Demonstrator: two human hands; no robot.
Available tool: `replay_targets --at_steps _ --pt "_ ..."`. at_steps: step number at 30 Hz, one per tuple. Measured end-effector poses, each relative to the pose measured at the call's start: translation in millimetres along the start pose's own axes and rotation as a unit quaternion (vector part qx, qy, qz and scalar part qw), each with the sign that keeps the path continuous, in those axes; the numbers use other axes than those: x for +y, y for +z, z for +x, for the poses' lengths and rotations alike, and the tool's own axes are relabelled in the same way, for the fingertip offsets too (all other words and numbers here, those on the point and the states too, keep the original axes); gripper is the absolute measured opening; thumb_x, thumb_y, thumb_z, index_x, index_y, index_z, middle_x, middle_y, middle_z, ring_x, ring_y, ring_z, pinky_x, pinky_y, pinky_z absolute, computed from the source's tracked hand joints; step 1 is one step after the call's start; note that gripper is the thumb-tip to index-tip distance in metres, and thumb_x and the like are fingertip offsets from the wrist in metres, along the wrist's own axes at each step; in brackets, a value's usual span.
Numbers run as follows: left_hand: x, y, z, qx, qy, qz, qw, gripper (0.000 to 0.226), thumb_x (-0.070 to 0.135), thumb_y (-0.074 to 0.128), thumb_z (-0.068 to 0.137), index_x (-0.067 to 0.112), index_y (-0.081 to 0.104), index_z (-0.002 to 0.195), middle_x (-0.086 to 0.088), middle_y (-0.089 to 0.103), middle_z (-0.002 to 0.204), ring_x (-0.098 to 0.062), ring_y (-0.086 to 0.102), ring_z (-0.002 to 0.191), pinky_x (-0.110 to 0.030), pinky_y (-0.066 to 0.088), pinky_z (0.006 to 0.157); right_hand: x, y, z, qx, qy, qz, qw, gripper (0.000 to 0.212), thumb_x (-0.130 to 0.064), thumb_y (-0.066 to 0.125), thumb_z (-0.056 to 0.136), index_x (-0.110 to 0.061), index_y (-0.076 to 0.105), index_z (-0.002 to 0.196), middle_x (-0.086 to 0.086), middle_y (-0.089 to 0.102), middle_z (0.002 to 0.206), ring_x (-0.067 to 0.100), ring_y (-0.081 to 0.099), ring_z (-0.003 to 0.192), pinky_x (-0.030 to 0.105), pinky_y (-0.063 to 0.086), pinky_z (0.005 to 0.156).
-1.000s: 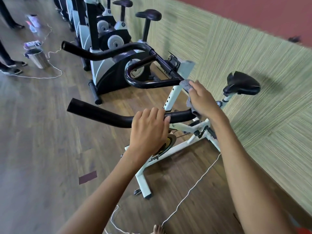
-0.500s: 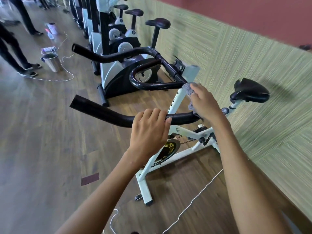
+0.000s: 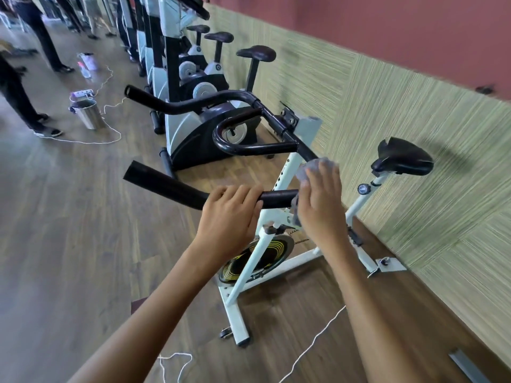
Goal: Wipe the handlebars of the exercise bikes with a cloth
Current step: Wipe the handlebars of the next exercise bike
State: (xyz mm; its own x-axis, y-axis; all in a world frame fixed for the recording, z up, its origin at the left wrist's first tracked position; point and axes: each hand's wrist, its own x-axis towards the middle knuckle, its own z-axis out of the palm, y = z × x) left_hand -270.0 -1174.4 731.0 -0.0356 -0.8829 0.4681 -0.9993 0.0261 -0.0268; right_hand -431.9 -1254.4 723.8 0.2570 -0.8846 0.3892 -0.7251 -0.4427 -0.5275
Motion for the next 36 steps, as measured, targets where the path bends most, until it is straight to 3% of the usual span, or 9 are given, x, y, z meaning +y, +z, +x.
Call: replay_targets --at_steps 2,5,12,16,20,25,29,33,36 --pt "-6 -3 -6 0.019 -0.008 0.015 1.000 0.032 0.029 0.035 0.101 0.016 0.060 0.116 0.001 0.068 0.103 -0.020 0.064 0.091 -0.035 0.041 0.089 -10 15 -25 0.024 -0.092 -0.096 0.991 0.044 -0.028 0.024 0.100 -0.008 0.046 0.133 0.013 0.041 0.146 0.032 0.023 0.145 0.052 0.019 0.119" --pt "-15 -8 -13 0.023 -0.012 0.042 0.999 0.033 0.027 0.035 0.101 0.013 0.062 0.112 -0.002 0.069 0.103 -0.023 0.065 0.094 -0.038 0.040 0.098 -2 6 -23 0.013 -0.166 -0.110 0.980 0.044 -0.028 0.032 0.099 -0.008 0.047 0.135 0.012 0.049 0.140 0.031 0.034 0.139 0.047 0.019 0.120" --pt "-47 -28 -31 0.006 -0.014 0.156 0.988 0.037 0.028 0.031 0.102 0.012 0.063 0.108 -0.004 0.066 0.106 -0.025 0.059 0.112 -0.047 0.014 0.118 -20 19 -20 0.122 -0.058 -0.090 0.987 0.029 -0.019 0.035 0.096 -0.009 0.059 0.109 0.010 0.061 0.114 0.031 0.047 0.123 0.048 0.029 0.114" --pt "-73 -45 -30 0.006 -0.047 0.195 0.980 0.041 0.028 0.024 0.104 0.010 0.061 0.109 -0.006 0.061 0.113 -0.026 0.052 0.123 -0.051 0.011 0.117 -75 52 -29 0.076 -0.132 -0.101 0.983 0.033 -0.025 0.033 0.097 -0.011 0.059 0.113 0.010 0.061 0.113 0.030 0.050 0.117 0.045 0.025 0.116" --pt "-86 -51 -35 0.033 -0.036 0.203 0.978 0.039 0.029 0.026 0.104 0.010 0.057 0.119 -0.007 0.058 0.119 -0.028 0.049 0.125 -0.052 0.015 0.116 -55 40 -27 0.066 -0.195 -0.118 0.971 0.034 -0.026 0.034 0.097 -0.011 0.056 0.119 0.008 0.061 0.116 0.030 0.052 0.116 0.043 0.028 0.112" --pt "-83 -44 -34 0.056 -0.050 0.201 0.977 0.036 0.026 0.029 0.103 0.009 0.058 0.114 -0.006 0.059 0.109 -0.028 0.053 0.115 -0.050 0.013 0.118 -48 36 -27 0.116 -0.070 -0.127 0.983 0.030 -0.020 0.039 0.093 -0.009 0.059 0.113 0.010 0.061 0.112 0.032 0.050 0.114 0.045 0.030 0.112" --pt "-80 -43 -35 0.055 -0.049 0.204 0.976 0.035 0.024 0.027 0.103 0.008 0.057 0.111 -0.006 0.058 0.107 -0.028 0.052 0.115 -0.051 0.012 0.118 -118 77 -33 0.060 -0.141 -0.080 0.985 0.035 -0.026 0.033 0.095 -0.008 0.058 0.114 0.012 0.060 0.109 0.032 0.053 0.107 0.045 0.033 0.108" --pt "-72 -45 -33 0.057 -0.076 0.205 0.974 0.033 0.024 0.029 0.101 0.007 0.057 0.105 -0.008 0.057 0.105 -0.030 0.050 0.118 -0.051 0.009 0.120 -96 59 -25 0.038 -0.215 -0.099 0.971 0.036 -0.031 0.032 0.097 -0.012 0.057 0.116 0.007 0.062 0.108 0.025 0.055 0.101 0.039 0.038 0.097" --pt "-52 -29 -29 0.038 -0.058 0.215 0.974 0.034 0.026 0.031 0.100 0.007 0.059 0.098 -0.011 0.060 0.101 -0.032 0.052 0.115 -0.052 0.014 0.119 -54 31 -15 0.088 -0.183 -0.099 0.974 0.031 -0.030 0.033 0.097 -0.015 0.060 0.100 0.003 0.062 0.089 0.020 0.050 0.080 0.034 0.038 0.078"
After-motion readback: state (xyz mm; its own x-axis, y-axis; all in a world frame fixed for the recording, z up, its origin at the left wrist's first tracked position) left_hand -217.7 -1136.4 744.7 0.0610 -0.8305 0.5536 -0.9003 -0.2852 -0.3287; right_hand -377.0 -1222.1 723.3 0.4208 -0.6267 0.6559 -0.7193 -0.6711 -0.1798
